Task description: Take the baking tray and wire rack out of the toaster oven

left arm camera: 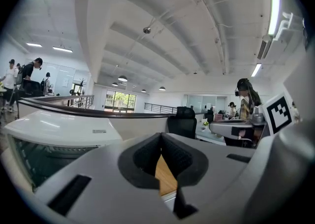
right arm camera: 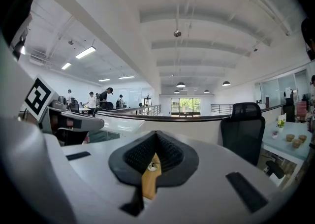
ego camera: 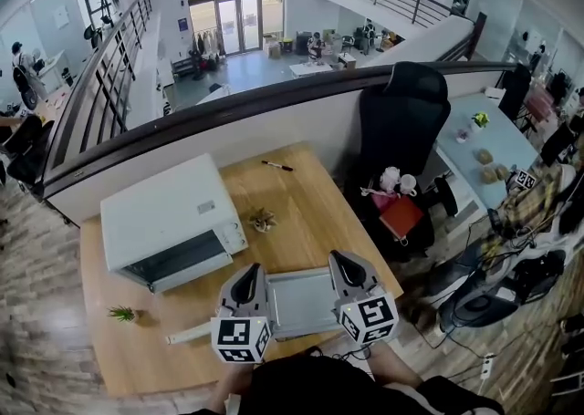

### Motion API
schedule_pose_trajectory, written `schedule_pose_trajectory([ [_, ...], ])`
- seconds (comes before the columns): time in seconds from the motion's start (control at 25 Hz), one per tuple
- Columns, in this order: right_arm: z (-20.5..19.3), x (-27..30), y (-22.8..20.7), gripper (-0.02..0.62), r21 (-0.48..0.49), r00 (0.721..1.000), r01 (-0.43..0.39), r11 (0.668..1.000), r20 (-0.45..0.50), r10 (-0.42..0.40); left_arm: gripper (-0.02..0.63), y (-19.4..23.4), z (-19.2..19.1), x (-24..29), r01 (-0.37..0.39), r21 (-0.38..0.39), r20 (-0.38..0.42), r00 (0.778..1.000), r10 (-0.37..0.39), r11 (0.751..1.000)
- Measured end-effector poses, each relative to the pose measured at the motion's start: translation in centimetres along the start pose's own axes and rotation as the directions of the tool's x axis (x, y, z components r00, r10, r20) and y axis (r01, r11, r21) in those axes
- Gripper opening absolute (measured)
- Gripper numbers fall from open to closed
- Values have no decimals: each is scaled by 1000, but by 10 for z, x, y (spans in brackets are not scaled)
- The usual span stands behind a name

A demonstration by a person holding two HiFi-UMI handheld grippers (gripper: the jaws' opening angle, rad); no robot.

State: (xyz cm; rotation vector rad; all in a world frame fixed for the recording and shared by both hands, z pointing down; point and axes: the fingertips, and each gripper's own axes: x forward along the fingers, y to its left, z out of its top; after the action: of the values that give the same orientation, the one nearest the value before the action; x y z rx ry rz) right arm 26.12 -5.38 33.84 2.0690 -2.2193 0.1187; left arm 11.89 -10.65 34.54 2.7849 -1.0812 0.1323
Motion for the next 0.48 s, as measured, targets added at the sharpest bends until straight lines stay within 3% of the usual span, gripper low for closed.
schedule_pose_trajectory([
  [0.48, -10, -13, -10, 6, 11, 1000, 5, 1000, -3, -5, 23, -18, -12, 4, 25, -14, -9, 1000, -25, 1000],
])
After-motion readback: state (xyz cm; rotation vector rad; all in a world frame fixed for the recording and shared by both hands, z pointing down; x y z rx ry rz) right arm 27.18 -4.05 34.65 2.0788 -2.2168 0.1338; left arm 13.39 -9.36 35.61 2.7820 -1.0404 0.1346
